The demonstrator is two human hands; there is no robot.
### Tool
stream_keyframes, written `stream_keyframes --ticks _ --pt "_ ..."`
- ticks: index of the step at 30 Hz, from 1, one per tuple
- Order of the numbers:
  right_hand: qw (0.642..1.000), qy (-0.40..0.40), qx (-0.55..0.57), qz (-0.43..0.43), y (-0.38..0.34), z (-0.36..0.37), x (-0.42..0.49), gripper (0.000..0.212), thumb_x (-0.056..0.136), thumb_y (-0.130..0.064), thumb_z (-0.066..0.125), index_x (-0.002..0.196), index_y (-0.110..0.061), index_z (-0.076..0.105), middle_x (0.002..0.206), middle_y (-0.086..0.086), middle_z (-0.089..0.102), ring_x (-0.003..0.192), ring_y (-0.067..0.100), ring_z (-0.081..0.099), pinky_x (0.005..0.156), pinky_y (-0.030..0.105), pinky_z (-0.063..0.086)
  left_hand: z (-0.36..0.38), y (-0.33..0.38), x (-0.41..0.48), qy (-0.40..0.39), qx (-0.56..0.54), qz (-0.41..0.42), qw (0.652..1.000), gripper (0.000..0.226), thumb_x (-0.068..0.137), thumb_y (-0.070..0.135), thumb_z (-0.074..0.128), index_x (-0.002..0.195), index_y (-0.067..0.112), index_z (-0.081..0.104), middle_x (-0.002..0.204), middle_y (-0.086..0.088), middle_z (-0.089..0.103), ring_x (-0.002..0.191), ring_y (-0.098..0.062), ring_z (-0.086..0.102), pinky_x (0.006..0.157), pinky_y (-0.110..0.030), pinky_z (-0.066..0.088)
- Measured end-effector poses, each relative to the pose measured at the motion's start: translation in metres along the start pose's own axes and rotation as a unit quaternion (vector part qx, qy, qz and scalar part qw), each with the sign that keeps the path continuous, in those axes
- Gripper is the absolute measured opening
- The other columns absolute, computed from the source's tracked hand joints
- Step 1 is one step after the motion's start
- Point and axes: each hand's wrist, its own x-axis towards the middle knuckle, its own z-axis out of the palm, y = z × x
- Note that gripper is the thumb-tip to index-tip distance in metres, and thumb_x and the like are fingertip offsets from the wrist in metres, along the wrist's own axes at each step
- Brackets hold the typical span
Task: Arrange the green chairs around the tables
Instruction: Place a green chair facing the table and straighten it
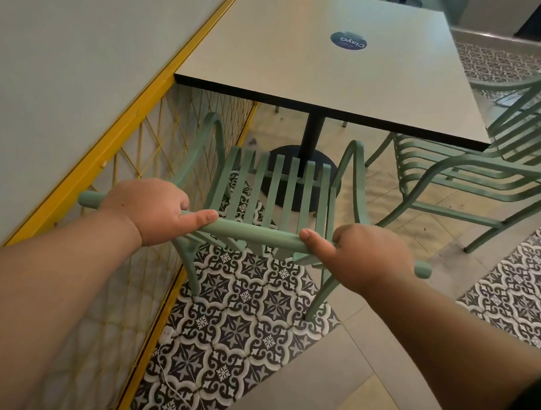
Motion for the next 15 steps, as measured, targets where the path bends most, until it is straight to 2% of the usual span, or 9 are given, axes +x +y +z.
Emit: stream_keyframes --ticks 7,15 --pt "1.0 -0.003 -0.003 -0.006 -0.008 0.002 0.016 0.105 0.064 -0.103 -0.008 0.054 -0.023 0.06 0.042 -0.008 0.049 0.035 0.009 0.044 0.035 0.021 0.038 0.0 -0.016 0.015 0.007 0.003 0.002 1.0 0.105 0.062 0.098 -0.016 0.053 0.024 0.057 0.048 0.006 0.054 0.047 -0.011 0.054 0.046 -0.026 0.032" --pt "1.0 0.01 -0.007 -0.012 -0.009 0.003 0.017 0.105 0.065 -0.103 -0.005 0.051 -0.022 0.061 0.039 -0.008 0.046 0.034 0.009 0.042 0.034 0.019 0.036 -0.002 -0.017 0.016 0.004 0.007 0.001 1.0 0.107 0.06 0.098 -0.019 0.055 0.025 0.059 0.05 0.006 0.055 0.048 -0.011 0.054 0.046 -0.026 0.032"
